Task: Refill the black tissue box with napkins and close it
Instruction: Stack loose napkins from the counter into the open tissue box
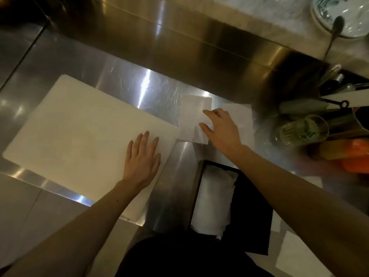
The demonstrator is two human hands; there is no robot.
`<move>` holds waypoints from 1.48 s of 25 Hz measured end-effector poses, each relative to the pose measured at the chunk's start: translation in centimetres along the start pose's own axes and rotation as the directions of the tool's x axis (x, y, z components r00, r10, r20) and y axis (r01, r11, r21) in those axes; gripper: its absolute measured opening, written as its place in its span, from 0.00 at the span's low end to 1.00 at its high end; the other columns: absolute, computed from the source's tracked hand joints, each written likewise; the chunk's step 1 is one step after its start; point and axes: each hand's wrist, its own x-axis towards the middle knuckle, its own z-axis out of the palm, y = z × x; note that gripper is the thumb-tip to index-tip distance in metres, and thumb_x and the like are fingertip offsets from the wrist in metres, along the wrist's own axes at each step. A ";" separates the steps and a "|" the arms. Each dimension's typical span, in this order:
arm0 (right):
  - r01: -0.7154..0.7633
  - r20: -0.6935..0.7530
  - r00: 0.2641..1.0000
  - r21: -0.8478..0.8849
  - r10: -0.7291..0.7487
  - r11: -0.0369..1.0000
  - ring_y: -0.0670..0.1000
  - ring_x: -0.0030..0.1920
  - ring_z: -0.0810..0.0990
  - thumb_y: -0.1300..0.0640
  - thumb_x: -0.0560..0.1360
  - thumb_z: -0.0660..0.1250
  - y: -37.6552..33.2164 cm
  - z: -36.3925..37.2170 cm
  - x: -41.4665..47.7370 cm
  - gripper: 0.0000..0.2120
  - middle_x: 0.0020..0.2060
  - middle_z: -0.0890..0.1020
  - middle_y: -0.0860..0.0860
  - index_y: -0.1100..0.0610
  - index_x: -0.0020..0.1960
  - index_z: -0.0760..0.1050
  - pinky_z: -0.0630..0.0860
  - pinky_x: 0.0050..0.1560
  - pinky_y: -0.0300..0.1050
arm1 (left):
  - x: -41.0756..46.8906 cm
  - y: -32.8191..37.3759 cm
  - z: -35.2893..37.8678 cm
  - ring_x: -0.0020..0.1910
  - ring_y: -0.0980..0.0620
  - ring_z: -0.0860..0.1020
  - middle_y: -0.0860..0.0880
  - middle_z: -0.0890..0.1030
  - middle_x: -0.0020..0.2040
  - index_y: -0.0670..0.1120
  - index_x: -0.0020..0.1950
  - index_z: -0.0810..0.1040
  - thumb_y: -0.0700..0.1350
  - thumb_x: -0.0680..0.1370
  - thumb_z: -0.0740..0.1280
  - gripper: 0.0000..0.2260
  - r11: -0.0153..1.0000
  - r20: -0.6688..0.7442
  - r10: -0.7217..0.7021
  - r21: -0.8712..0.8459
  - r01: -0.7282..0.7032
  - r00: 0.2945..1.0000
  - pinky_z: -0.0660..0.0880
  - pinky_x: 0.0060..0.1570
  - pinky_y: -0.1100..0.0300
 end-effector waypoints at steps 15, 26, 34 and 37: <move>-0.045 -0.017 0.999 -0.024 0.044 0.999 0.56 0.54 0.76 0.50 0.79 0.62 0.1 3.9 3.2 0.15 0.56 0.77 0.56 0.54 0.62 0.77 0.75 0.52 0.48 | -0.2 -0.6 1.4 0.78 0.41 0.53 0.40 0.56 0.78 0.48 0.78 0.57 0.54 0.81 0.50 0.26 1.000 -0.004 -0.007 0.006 0.007 1.000 0.47 0.75 0.42; -0.025 -0.018 1.000 -0.048 0.024 0.999 0.56 0.51 0.76 0.52 0.80 0.62 0.6 4.0 3.8 0.12 0.52 0.79 0.56 0.56 0.56 0.80 0.72 0.47 0.45 | -1.4 1.7 2.6 0.77 0.45 0.54 0.43 0.59 0.78 0.45 0.78 0.58 0.54 0.82 0.48 0.25 0.997 -0.002 0.076 0.016 -0.076 0.997 0.50 0.74 0.44; -0.034 -0.095 0.995 0.025 0.036 0.999 0.55 0.46 0.78 0.54 0.79 0.63 0.5 4.7 3.5 0.09 0.46 0.80 0.55 0.56 0.49 0.81 0.75 0.42 0.48 | -1.4 1.8 2.8 0.77 0.45 0.54 0.43 0.60 0.78 0.45 0.78 0.59 0.54 0.82 0.49 0.25 0.997 -0.017 0.075 0.037 -0.074 0.997 0.51 0.74 0.44; -0.029 -0.118 0.992 0.051 0.035 0.998 0.55 0.47 0.78 0.55 0.78 0.64 0.5 4.2 3.1 0.09 0.46 0.81 0.54 0.56 0.49 0.81 0.77 0.42 0.50 | -1.4 1.7 2.8 0.77 0.45 0.55 0.43 0.60 0.78 0.45 0.78 0.59 0.53 0.82 0.49 0.25 0.997 -0.013 0.075 0.030 -0.075 0.997 0.52 0.74 0.43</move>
